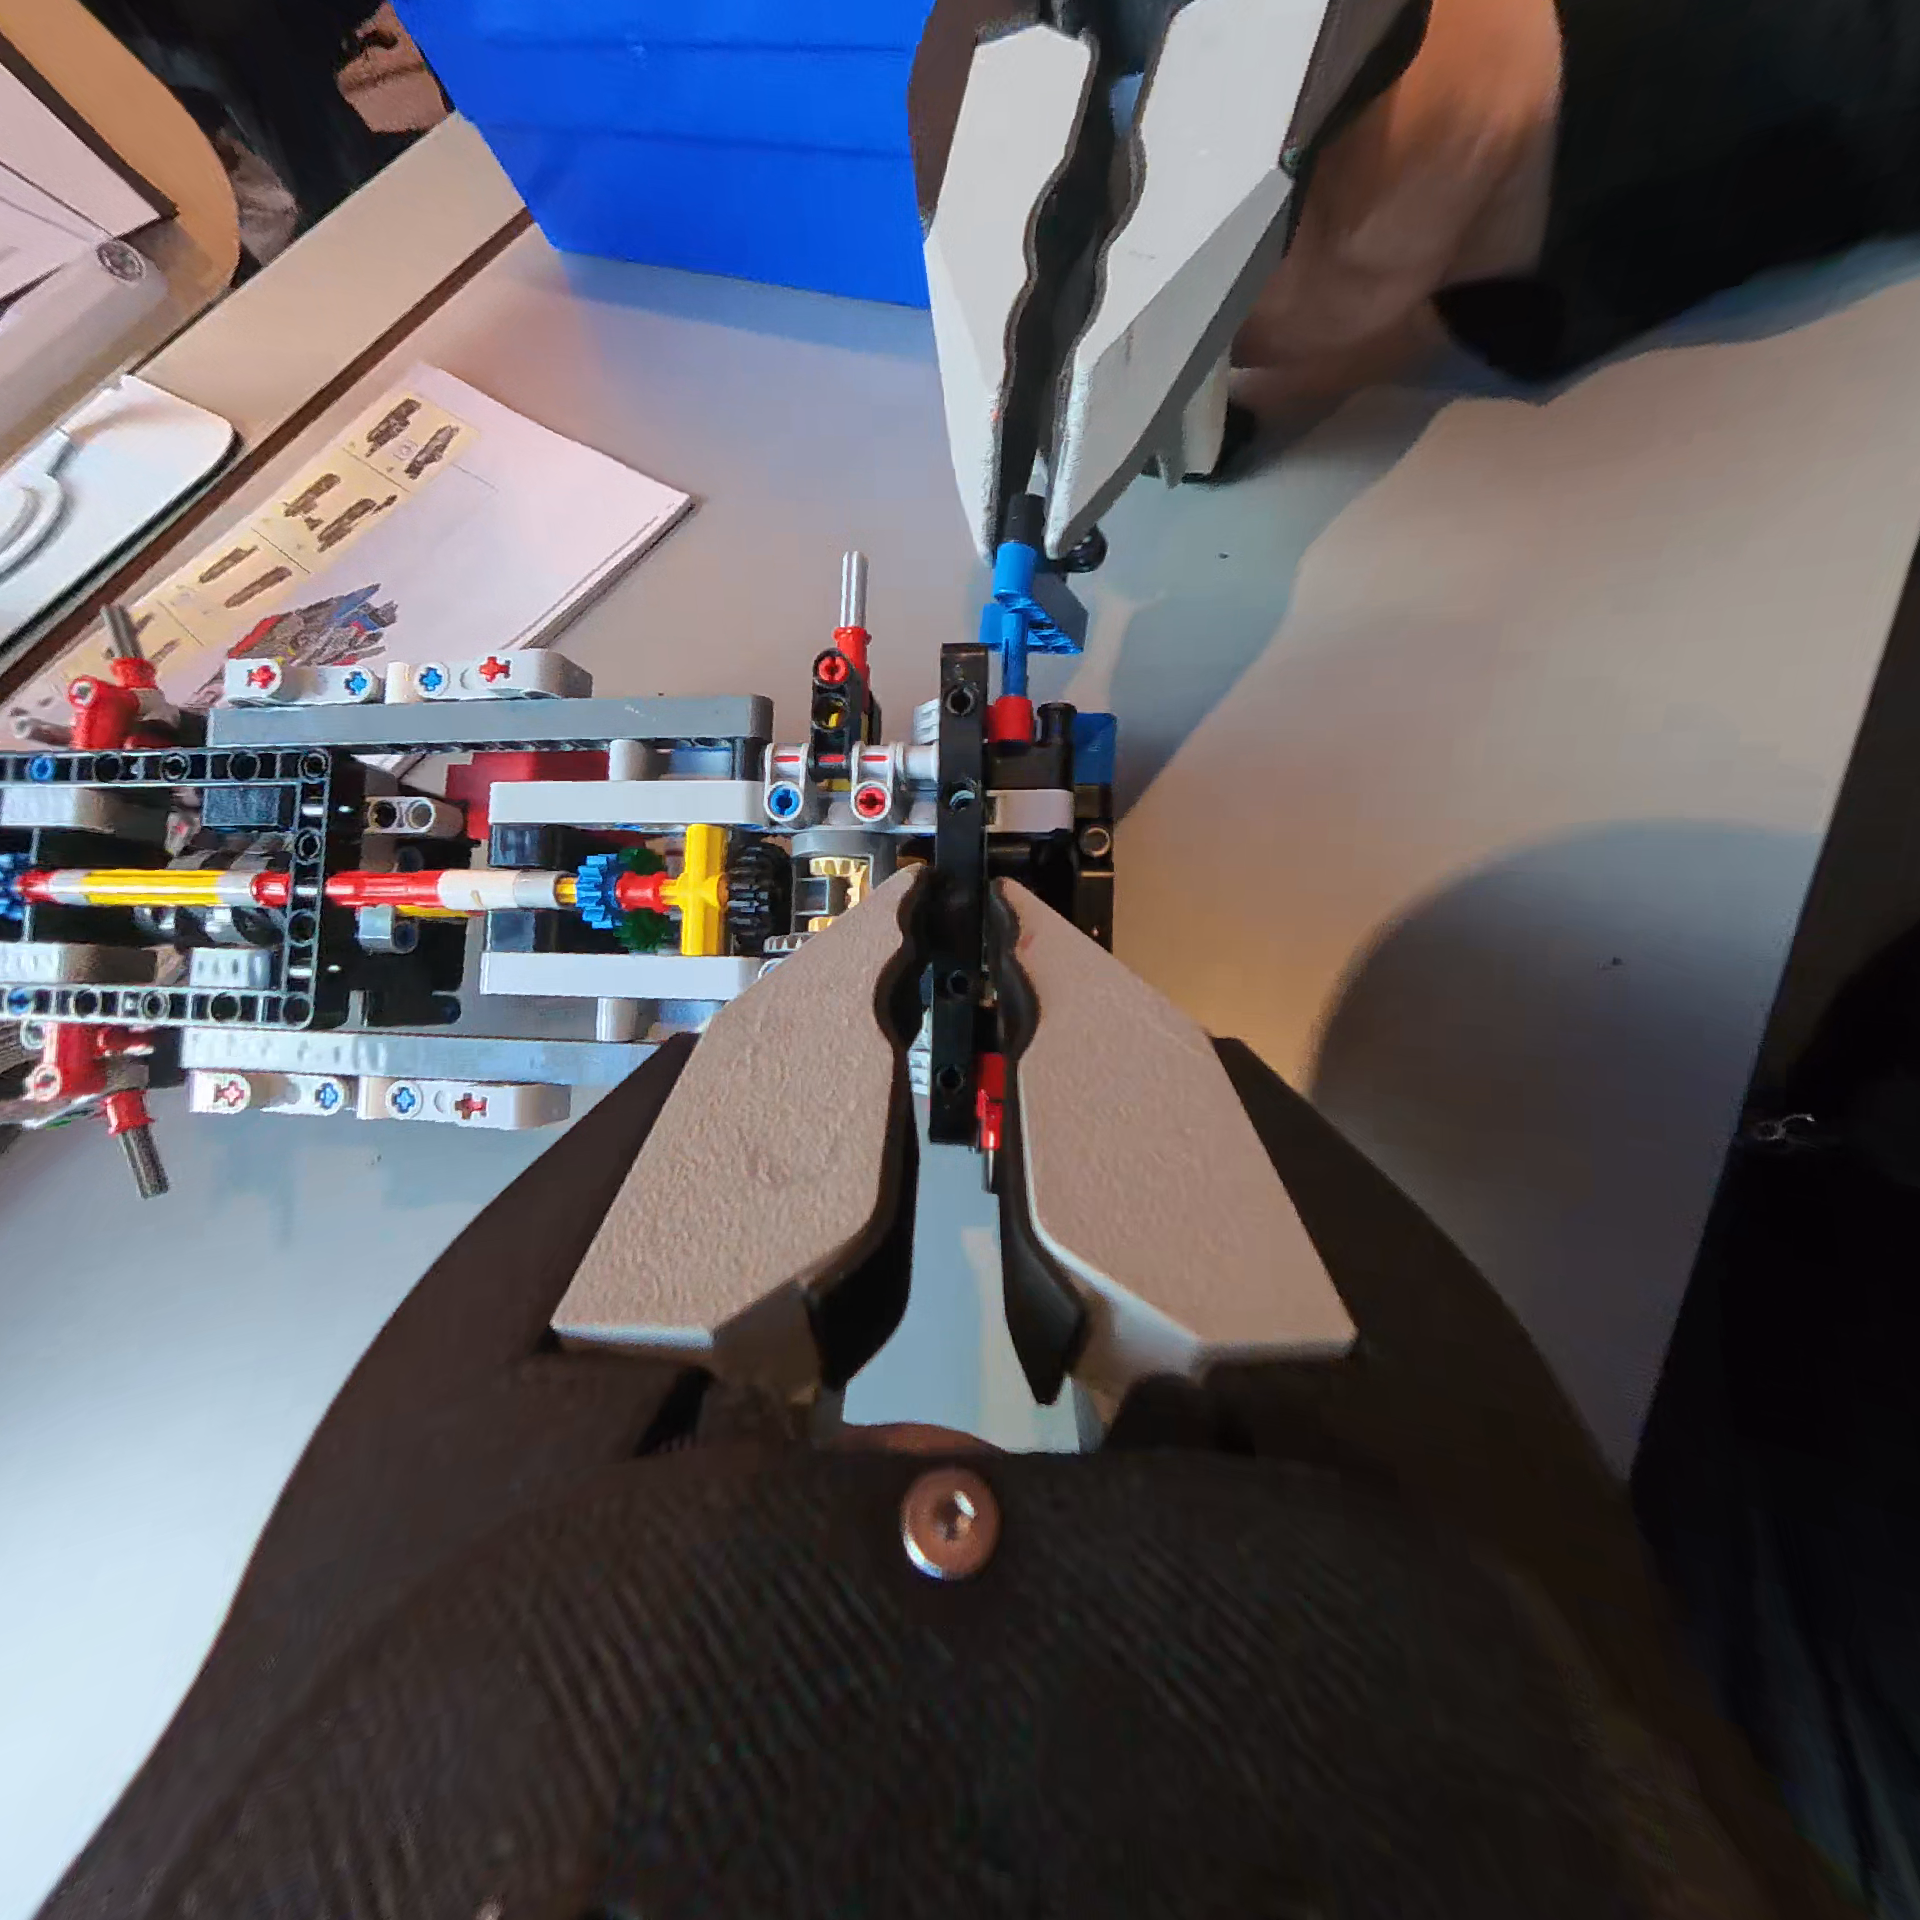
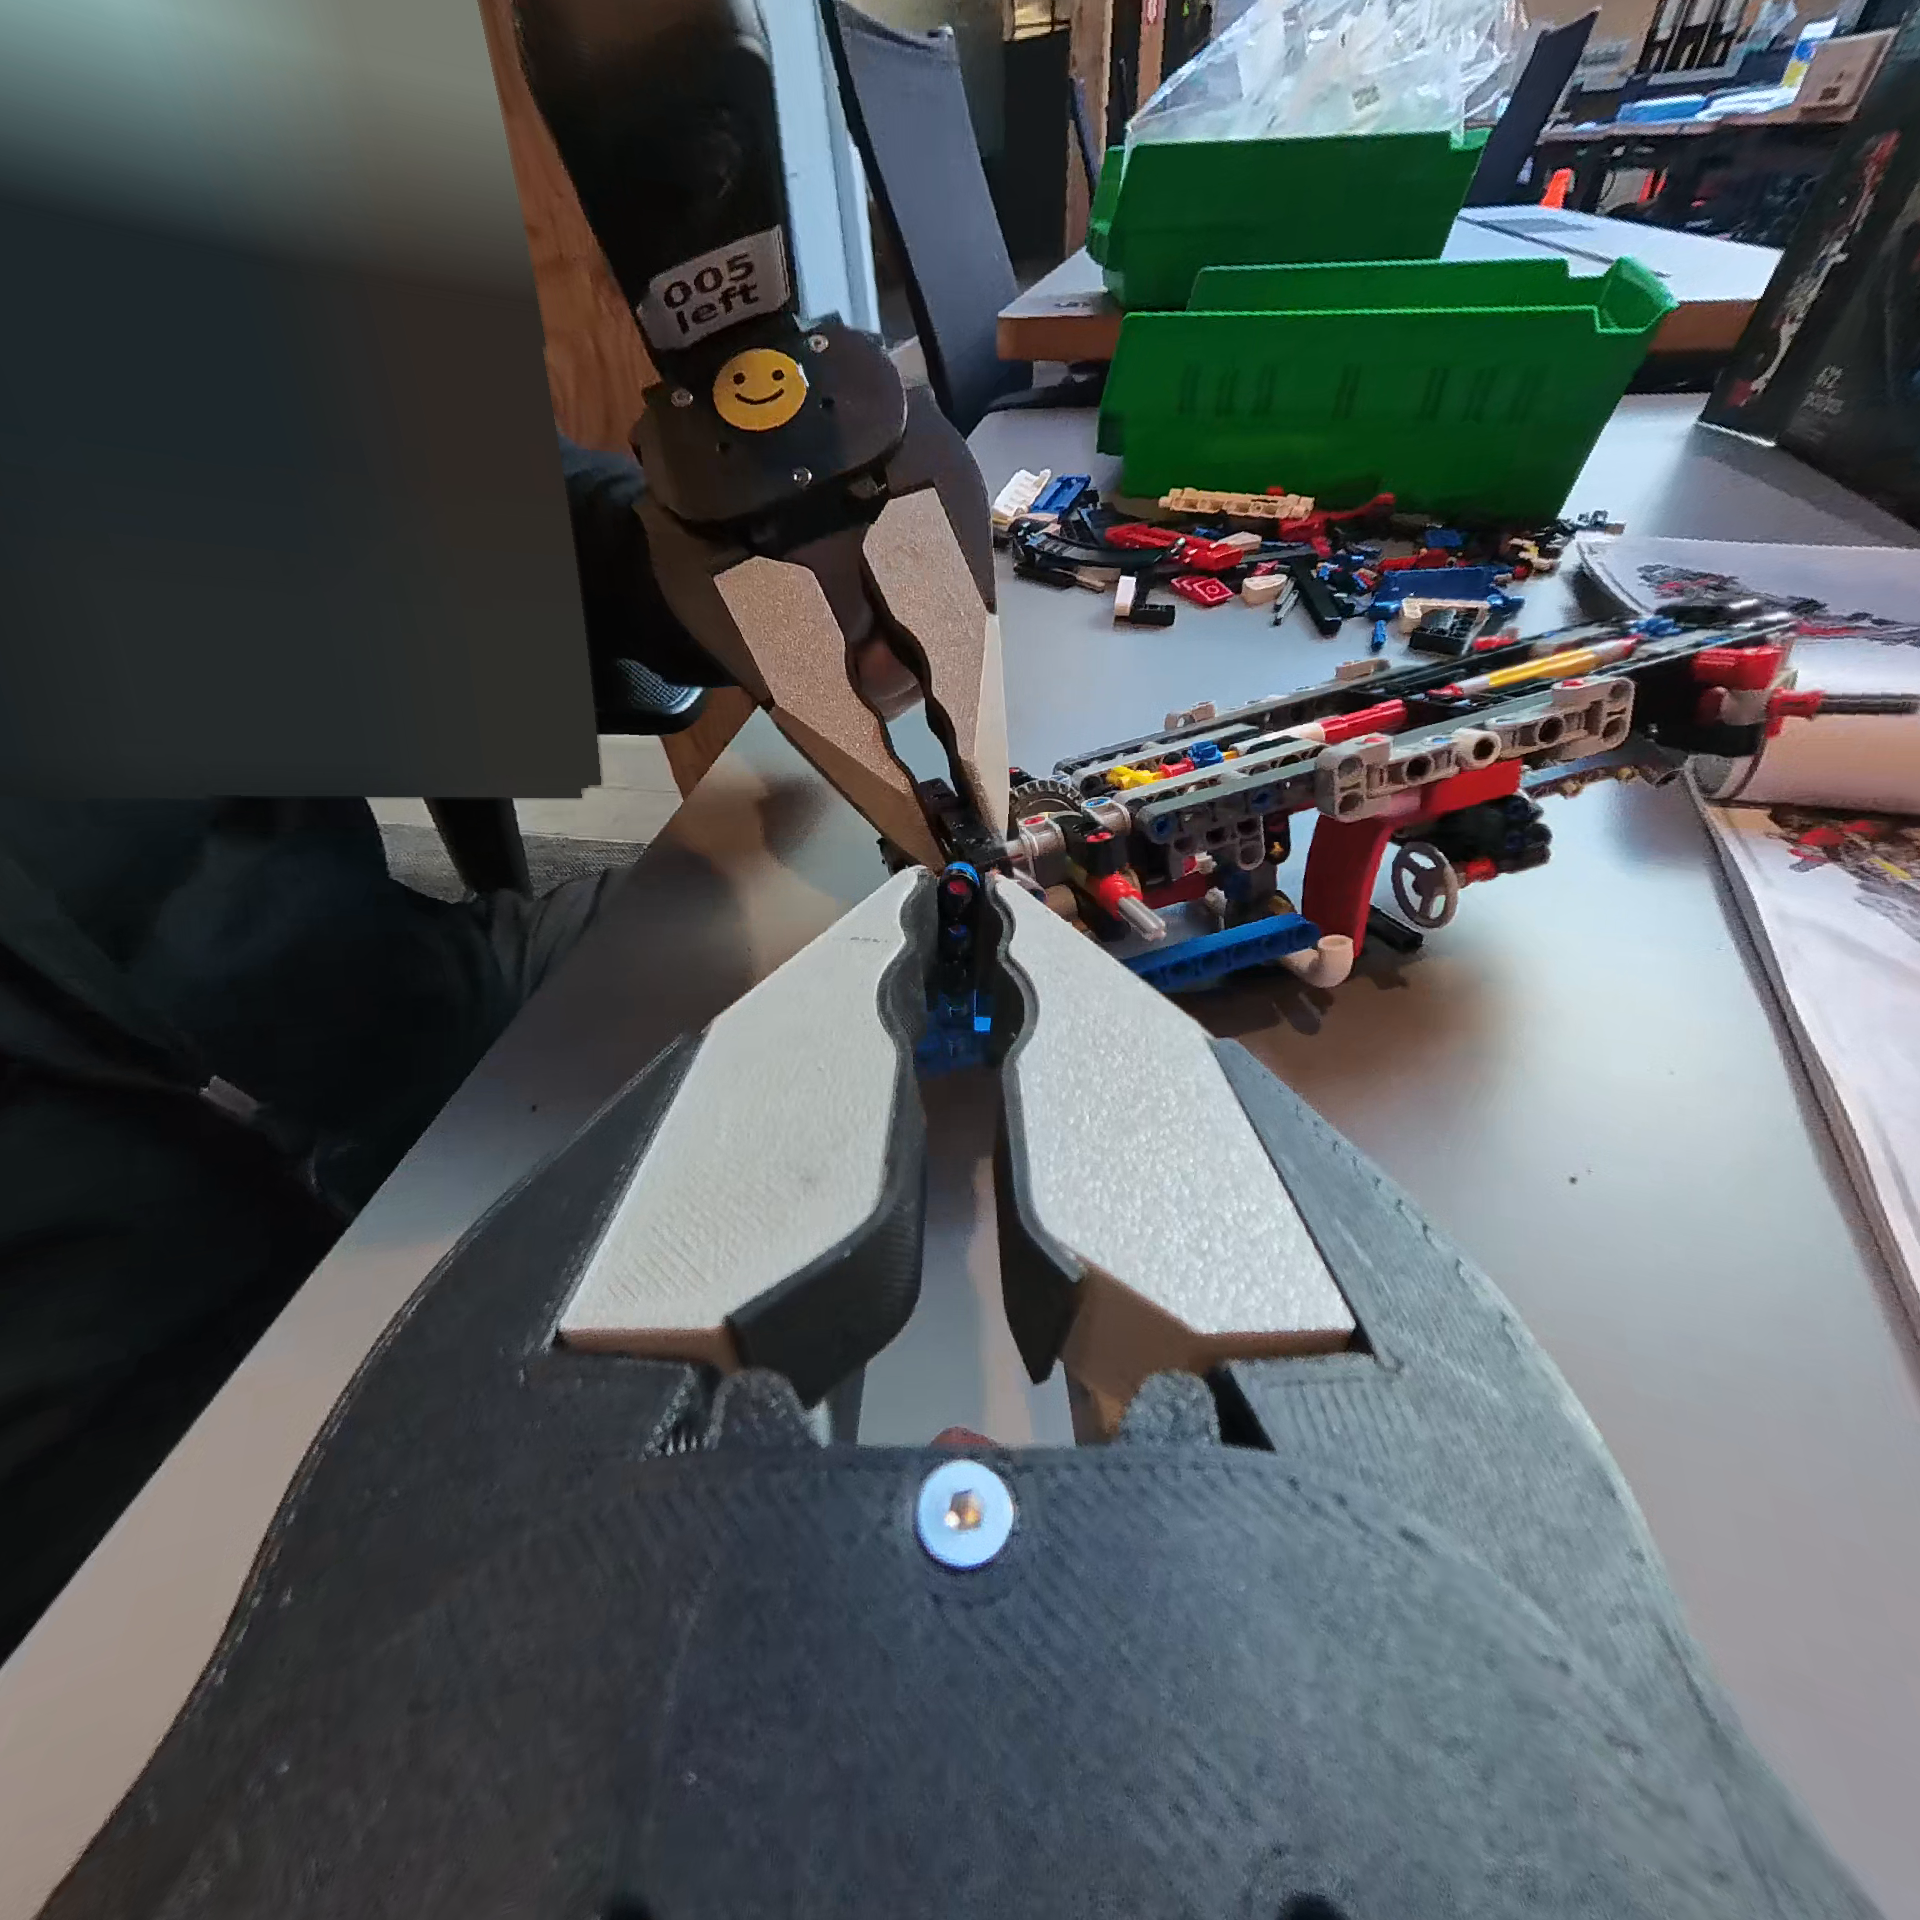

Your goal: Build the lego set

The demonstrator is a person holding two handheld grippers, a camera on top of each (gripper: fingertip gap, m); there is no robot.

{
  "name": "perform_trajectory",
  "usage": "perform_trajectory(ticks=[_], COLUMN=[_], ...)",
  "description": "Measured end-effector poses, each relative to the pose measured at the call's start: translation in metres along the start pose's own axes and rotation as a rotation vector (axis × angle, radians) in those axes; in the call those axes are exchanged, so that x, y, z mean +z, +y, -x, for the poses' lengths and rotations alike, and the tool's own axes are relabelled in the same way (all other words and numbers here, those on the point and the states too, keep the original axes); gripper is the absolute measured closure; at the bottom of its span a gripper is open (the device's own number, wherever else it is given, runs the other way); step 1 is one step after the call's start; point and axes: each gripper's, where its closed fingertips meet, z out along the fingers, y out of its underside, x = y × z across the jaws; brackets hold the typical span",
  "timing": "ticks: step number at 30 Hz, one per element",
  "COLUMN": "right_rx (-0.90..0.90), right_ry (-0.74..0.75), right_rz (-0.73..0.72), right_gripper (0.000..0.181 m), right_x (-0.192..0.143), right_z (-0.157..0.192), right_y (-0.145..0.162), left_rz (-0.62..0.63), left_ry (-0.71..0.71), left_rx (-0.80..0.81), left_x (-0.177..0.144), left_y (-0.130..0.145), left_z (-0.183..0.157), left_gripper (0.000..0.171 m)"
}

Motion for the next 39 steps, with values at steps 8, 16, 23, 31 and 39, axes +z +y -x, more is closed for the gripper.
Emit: perform_trajectory(ticks=[8,16,23,31,39], right_rx=[0.053,0.019,-0.063,-0.134,-0.069], right_ry=[-0.100,-0.175,-0.181,-0.098,-0.124], right_rz=[0.070,0.055,0.023,0.039,0.101], right_gripper=[0.177,0.177,0.177,0.177,0.177], right_x=[0.002,0.012,0.019,0.025,0.025], right_z=[-0.005,-0.005,-0.003,-0.004,-0.006], right_y=[0.008,0.003,-0.002,0.000,0.003], left_rz=[-0.068,-0.117,-0.145,-0.155,-0.141], left_ry=[0.049,0.092,0.140,0.162,0.153], left_rx=[-0.067,-0.103,-0.122,-0.139,-0.136], left_x=[-0.004,-0.010,-0.017,-0.021,-0.019], left_y=[0.002,0.005,0.008,0.010,0.010], left_z=[0.001,0.004,0.007,0.011,0.012], left_gripper=[0.167,0.168,0.167,0.167,0.167])
